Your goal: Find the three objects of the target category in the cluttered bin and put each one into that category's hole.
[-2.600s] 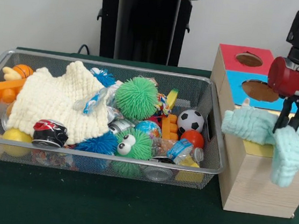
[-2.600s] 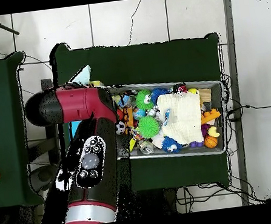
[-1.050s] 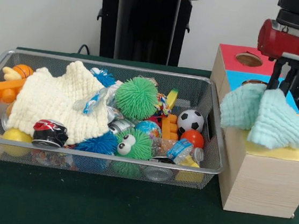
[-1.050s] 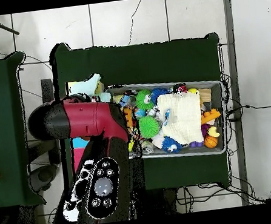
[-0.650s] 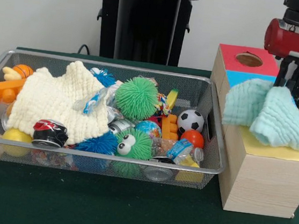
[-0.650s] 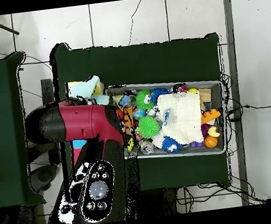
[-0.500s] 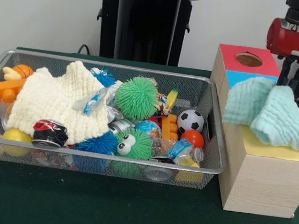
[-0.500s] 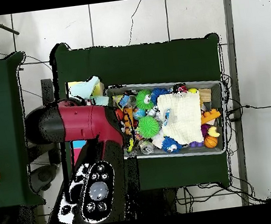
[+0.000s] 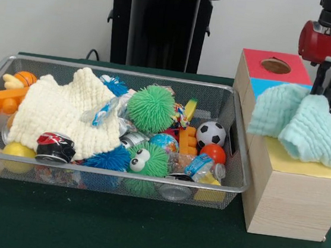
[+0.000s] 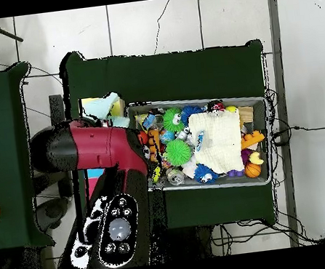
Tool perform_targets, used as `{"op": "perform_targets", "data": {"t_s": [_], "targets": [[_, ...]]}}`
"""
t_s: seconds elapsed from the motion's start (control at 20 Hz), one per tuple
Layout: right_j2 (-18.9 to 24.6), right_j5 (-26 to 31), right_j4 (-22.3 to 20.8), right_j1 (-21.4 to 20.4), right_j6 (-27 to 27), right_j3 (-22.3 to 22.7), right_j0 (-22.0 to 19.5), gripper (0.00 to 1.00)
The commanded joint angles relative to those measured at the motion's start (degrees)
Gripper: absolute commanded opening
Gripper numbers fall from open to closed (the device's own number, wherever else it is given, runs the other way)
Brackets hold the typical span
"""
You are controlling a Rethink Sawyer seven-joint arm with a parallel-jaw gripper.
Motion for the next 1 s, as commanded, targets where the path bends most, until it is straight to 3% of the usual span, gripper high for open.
{"op": "perform_targets", "data": {"t_s": [0.05,1.0], "targets": [[6.3,3.4,3.0,2.1,13.5,5.4,-0.5,0.0],[6.3,-7.8,3.2,9.5,13.5,4.3,-0.1,0.0]]}}
